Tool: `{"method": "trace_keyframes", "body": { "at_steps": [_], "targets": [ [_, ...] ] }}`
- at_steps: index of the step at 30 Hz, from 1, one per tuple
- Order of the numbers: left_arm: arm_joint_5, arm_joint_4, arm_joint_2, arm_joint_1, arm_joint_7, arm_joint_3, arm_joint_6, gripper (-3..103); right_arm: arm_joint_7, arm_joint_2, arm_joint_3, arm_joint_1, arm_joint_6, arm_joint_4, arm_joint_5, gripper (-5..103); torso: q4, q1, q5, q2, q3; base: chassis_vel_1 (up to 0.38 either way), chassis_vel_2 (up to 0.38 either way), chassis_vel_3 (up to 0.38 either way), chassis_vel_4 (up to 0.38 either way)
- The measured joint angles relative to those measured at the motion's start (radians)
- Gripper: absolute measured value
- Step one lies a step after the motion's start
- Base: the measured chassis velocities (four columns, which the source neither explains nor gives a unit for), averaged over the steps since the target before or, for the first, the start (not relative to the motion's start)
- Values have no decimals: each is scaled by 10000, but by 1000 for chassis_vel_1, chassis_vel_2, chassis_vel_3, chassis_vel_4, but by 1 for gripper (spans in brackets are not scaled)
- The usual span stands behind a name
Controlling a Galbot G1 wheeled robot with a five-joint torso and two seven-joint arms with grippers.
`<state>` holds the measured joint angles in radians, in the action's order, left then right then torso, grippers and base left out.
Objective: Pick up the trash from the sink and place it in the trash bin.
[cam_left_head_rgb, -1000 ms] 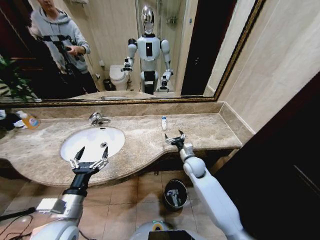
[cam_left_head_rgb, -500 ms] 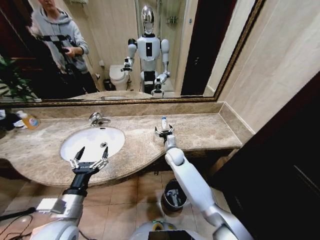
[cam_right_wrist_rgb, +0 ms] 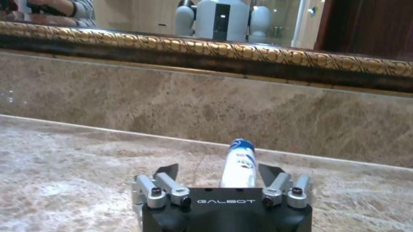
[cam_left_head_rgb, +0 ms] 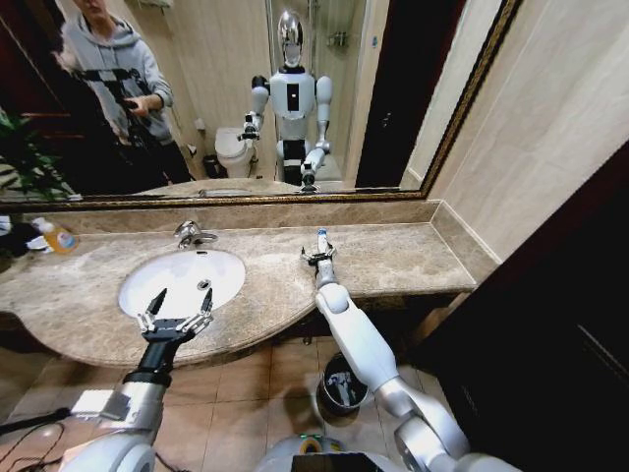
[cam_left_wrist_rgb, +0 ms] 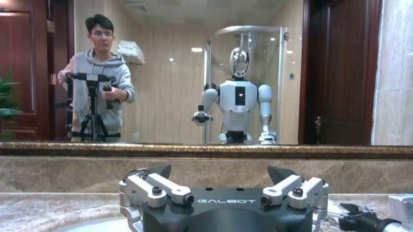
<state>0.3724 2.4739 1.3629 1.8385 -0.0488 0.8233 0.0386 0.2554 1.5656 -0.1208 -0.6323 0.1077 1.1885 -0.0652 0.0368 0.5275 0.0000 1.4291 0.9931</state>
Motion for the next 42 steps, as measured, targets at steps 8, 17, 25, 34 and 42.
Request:
{"method": "trace_keyframes", "body": {
  "at_steps": [8,17,25,34,42],
  "targets": [
    [0,0,0,0,0,0,0,100,-102,-99,-267,-18,-71,-228,117,57,1,0,1,0,0,0,0,0,0],
    [0,0,1,0,0,0,0,100,-145,-313,-504,-221,-114,-26,127,28,1,0,1,0,0,0,0,0,0],
    [0,0,0,0,0,-1,0,100,-161,-559,-486,-366,-119,344,-36,25,1,0,1,0,0,0,0,0,0],
    [0,0,0,0,0,0,0,100,-165,-1041,-446,-779,-49,1106,-280,25,1,0,1,0,-1,0,0,0,0],
    [0,0,0,0,-1,0,0,100,-355,-2042,-428,-2154,-157,3014,-767,25,1,0,3,0,-1,0,0,0,0]
  ]
}}
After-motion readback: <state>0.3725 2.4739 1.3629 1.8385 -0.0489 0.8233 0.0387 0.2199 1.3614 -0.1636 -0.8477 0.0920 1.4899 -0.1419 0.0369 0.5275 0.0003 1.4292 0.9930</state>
